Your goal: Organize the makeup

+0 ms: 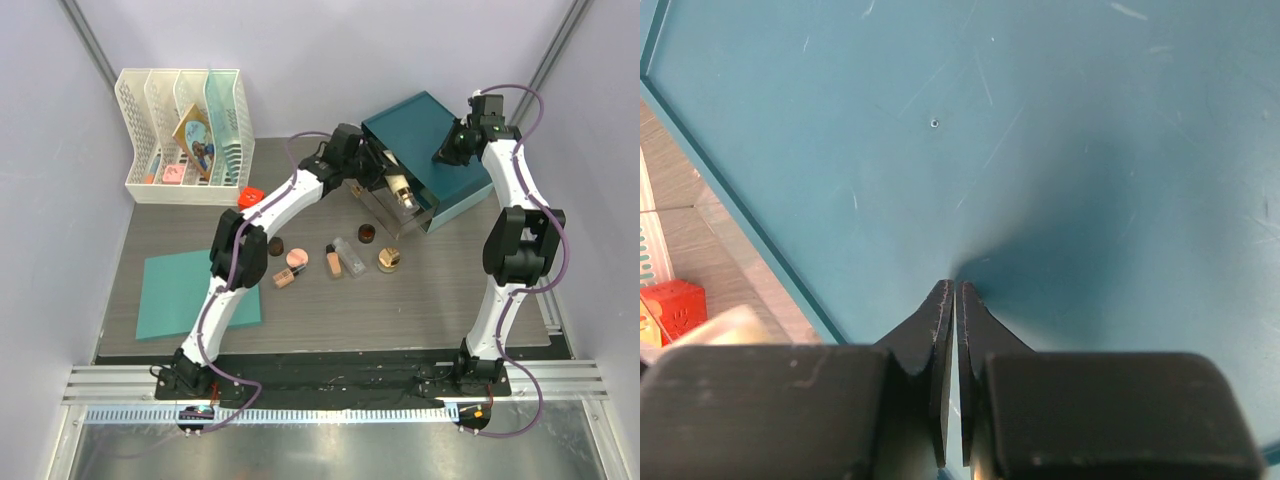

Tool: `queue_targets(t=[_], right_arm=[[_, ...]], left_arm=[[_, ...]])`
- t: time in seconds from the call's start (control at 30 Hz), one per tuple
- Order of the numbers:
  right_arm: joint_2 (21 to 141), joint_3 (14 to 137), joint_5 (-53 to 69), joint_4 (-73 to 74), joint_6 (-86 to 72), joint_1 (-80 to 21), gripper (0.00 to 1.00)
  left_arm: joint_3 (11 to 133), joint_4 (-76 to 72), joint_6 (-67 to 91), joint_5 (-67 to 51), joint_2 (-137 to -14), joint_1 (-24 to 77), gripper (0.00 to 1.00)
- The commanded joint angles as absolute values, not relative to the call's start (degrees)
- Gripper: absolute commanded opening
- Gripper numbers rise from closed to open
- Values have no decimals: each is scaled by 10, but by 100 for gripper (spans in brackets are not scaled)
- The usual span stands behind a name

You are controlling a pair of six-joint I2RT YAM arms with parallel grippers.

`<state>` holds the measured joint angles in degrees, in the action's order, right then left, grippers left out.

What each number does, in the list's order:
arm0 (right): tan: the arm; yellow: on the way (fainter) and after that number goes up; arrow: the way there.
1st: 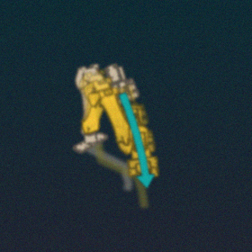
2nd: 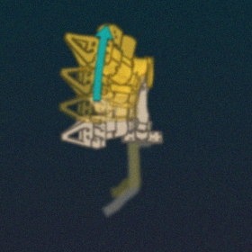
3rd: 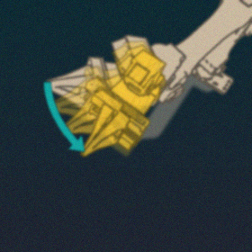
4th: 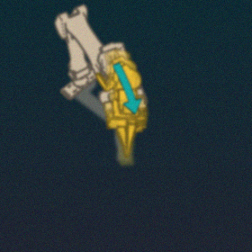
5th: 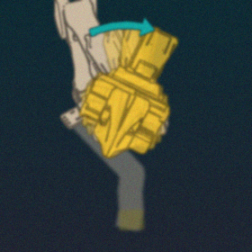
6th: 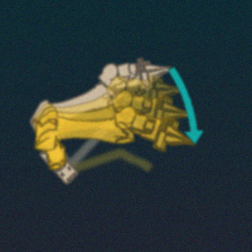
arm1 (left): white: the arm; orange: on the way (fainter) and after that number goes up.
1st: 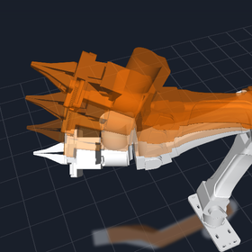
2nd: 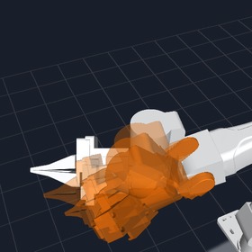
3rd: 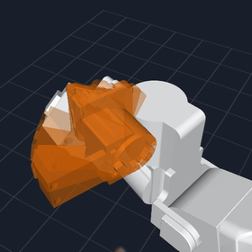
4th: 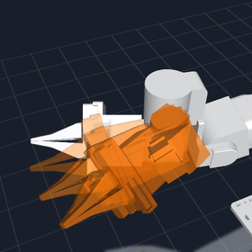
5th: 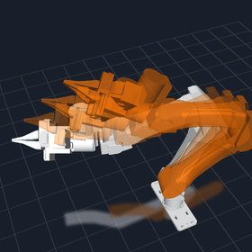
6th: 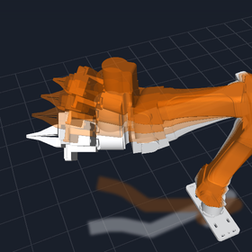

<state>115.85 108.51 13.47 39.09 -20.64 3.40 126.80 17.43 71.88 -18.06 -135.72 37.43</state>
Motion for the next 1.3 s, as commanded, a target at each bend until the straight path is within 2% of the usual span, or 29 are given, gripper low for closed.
queue_targets(t=[0.0,0.03,0.23,0.33,0.63,0.87,1.07,1.27], right_arm=[[1192,1045,131,500,-190,25,10],[1192,1044,130,501,-189,25,10],[1192,1042,132,500,-190,25,10],[1192,1042,132,500,-189,25,10],[1191,1044,135,500,-190,25,11],[1187,1041,135,499,-189,25,11],[1188,1040,140,498,-189,25,11],[1190,1041,143,498,-191,25,11]], left_arm=[[1299,112,723,-178,-1346,377,14],[1302,117,721,-179,-1348,378,16],[1303,130,715,-184,-1351,386,47],[1300,139,712,-188,-1351,388,56],[1302,129,710,-192,-1340,390,60],[1289,156,668,-214,-1258,371,60],[1201,326,521,-175,-1139,352,64],[1000,390,440,-83,-1016,352,70]])
